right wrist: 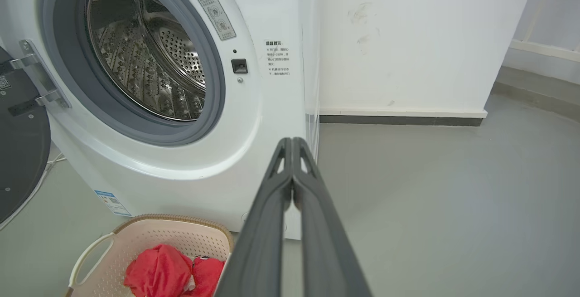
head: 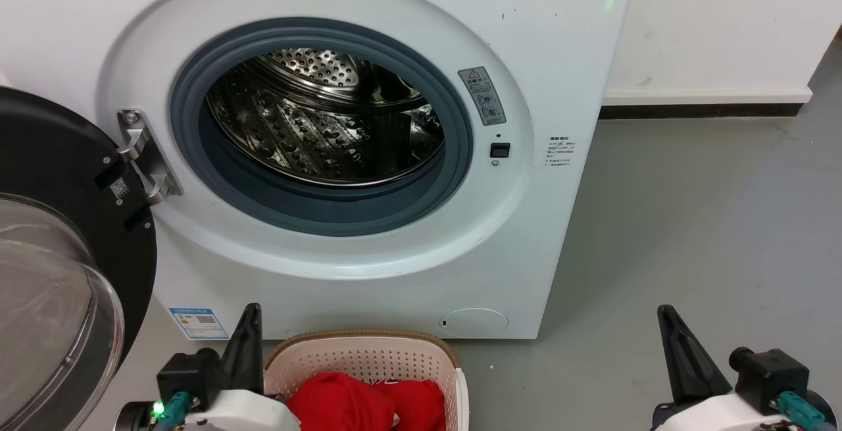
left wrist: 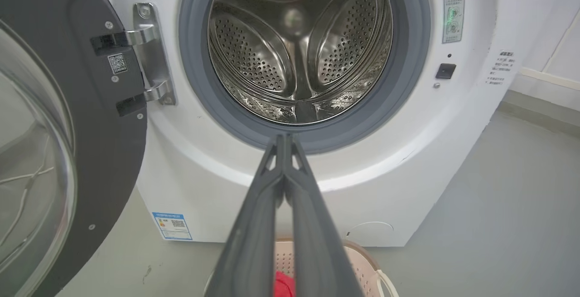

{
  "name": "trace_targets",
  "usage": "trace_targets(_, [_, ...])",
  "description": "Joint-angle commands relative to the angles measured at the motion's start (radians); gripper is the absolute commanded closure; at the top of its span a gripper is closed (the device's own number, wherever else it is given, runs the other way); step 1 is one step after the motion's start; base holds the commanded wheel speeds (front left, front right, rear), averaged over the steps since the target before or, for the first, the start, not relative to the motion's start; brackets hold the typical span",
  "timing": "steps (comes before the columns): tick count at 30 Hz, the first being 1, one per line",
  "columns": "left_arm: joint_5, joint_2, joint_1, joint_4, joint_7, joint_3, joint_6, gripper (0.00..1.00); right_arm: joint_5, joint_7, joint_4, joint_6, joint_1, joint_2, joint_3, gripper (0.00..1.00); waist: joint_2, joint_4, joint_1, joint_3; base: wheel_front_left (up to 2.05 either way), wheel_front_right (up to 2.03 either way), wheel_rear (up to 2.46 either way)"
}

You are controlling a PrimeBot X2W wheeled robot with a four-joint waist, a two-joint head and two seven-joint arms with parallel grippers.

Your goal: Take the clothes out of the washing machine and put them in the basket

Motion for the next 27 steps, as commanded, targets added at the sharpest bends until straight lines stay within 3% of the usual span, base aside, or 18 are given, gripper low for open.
trace_targets(1, [-0.05,0.004,-0.029,-0.007,0.012,0.015,-0.007,1.0,0.059,0.004,-0.012,0.0,-0.01,-0.003,-0.001,1.0,0.0,0.0,0.0,0.001,0.0,0.0,0.0])
trace_targets(27, [-0.515,-0.01,-0.06,0.013,0.103,0.055,-0.042,1.0,0.565,0.051,0.066,0.0,-0.088,-0.028,-0.013,1.0,0.0,0.003,0.0,0.01,0.0,0.0,0.0])
